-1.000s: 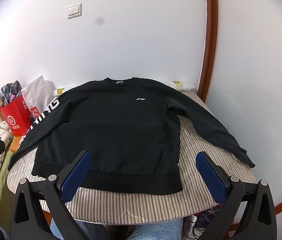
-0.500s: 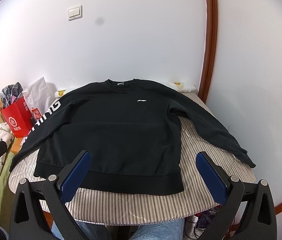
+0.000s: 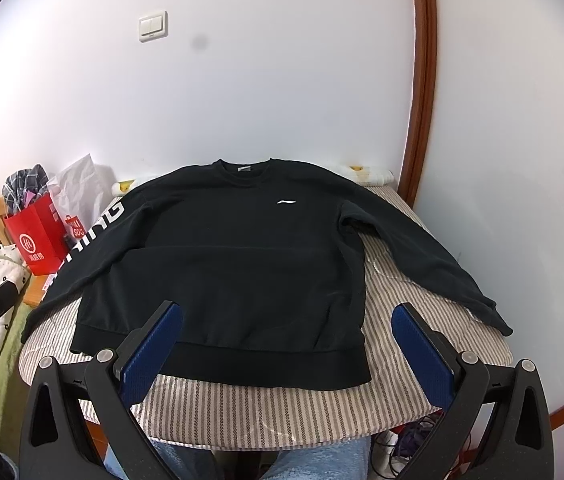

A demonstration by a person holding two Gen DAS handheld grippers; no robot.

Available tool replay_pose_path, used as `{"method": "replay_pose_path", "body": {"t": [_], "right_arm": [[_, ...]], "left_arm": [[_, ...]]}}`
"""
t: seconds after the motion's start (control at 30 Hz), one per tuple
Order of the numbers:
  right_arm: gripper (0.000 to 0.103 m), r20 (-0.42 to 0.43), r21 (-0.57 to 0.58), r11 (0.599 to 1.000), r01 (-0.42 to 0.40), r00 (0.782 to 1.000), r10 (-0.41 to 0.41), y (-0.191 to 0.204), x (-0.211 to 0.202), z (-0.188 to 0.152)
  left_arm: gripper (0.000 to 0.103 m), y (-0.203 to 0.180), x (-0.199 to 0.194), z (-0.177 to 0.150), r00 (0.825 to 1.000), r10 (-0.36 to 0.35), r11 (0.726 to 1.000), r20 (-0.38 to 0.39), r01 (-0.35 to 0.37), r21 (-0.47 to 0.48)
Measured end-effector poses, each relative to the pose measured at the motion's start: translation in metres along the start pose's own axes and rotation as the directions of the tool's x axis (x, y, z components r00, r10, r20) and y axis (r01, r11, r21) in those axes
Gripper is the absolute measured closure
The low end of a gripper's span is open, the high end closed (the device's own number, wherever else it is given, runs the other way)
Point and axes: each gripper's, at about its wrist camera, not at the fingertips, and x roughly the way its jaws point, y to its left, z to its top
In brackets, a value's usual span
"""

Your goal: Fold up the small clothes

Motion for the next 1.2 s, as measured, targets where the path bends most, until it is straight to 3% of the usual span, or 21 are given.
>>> {"method": "replay_pose_path", "body": {"t": [1.2], "right_arm": [[0.0,0.012,0.011,1.0,-0.006,1.0,0.006,-0.0045,-0.007,-0.0024]], "left_arm": [[0.0,-0.0034,-0.001,0.0008,1.0,-0.024,1.0,0.014,0.024,0.0]]}}
